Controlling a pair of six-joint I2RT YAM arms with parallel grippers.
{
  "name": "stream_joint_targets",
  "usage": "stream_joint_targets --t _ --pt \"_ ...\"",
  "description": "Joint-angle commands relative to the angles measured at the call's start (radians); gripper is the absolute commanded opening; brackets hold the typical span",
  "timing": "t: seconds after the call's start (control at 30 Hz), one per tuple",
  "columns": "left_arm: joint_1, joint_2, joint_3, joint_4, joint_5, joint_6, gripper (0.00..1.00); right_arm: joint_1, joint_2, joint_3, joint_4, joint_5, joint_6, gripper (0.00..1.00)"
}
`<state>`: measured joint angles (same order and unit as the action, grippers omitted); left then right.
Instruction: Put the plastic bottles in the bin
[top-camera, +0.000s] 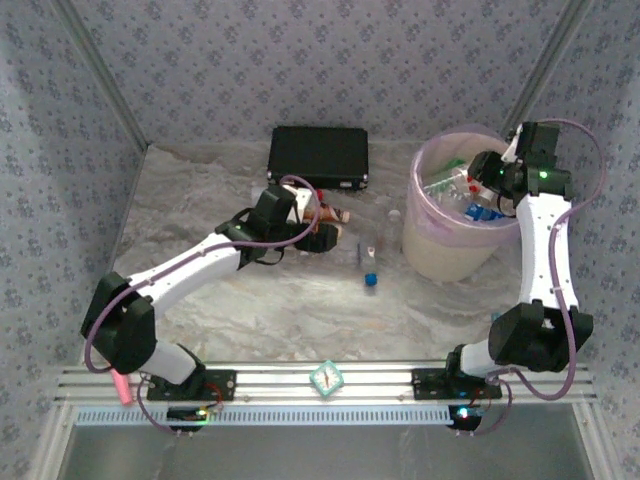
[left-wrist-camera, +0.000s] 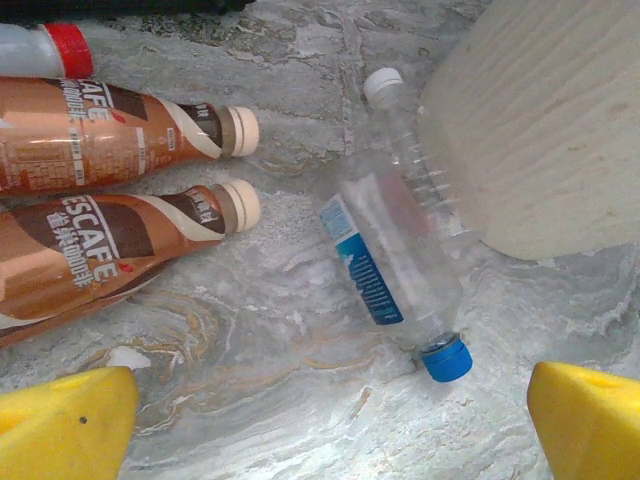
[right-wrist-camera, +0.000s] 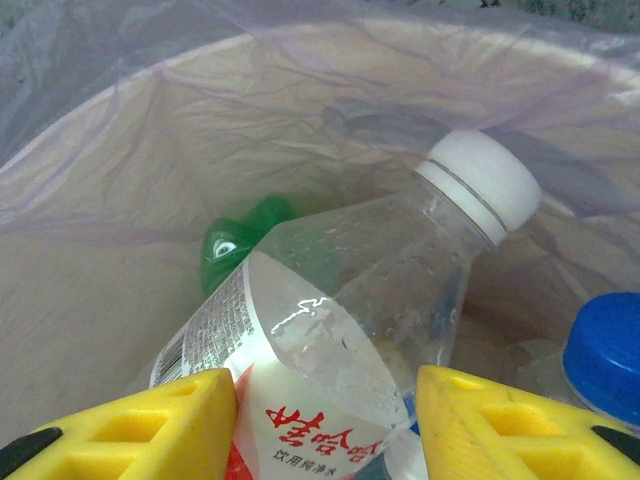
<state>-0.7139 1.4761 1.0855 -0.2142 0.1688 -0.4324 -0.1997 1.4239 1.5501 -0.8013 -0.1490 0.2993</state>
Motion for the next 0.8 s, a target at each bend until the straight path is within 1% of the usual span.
stream_joint_targets --t 0.0,0.13,0.23,0.3,0.43,0.53,0.63,0.77 --pt "-0.023 0.035 0.051 -0.016 0.007 -0.014 1.00 0.034 -0.026 0.062 -0.191 0.011 -0.004 0.55" --pt "-0.077 0.108 0.096 -0.040 -0.003 -0.049 1.00 0.039 -0.043 0.159 -0.266 0.099 -0.029 0.65" --pt "-0.130 0.177 0.136 -0.059 -0.028 -0.098 1.00 0.025 -0.064 0.213 -0.294 0.115 -0.046 0.76" --pt "-0.162 0.217 0.159 -0.073 -0.047 -0.134 1.00 0.023 -0.091 0.221 -0.289 0.114 -0.046 0.81" --pt "-0.212 0.272 0.165 -0.063 -0.085 -0.223 1.00 0.032 -0.153 0.204 -0.282 0.079 -0.040 0.89" --pt "-0.228 0.318 0.173 -0.040 -0.110 -0.299 1.00 0.053 -0.192 0.192 -0.281 0.048 -0.040 0.94" --pt "-0.232 0.373 0.205 -0.025 -0.131 -0.351 1.00 0.059 -0.220 0.195 -0.288 -0.023 -0.042 0.96" --pt "-0.240 0.444 0.260 -0.017 -0.146 -0.371 1.00 0.058 -0.249 0.192 -0.286 -0.083 -0.035 0.97"
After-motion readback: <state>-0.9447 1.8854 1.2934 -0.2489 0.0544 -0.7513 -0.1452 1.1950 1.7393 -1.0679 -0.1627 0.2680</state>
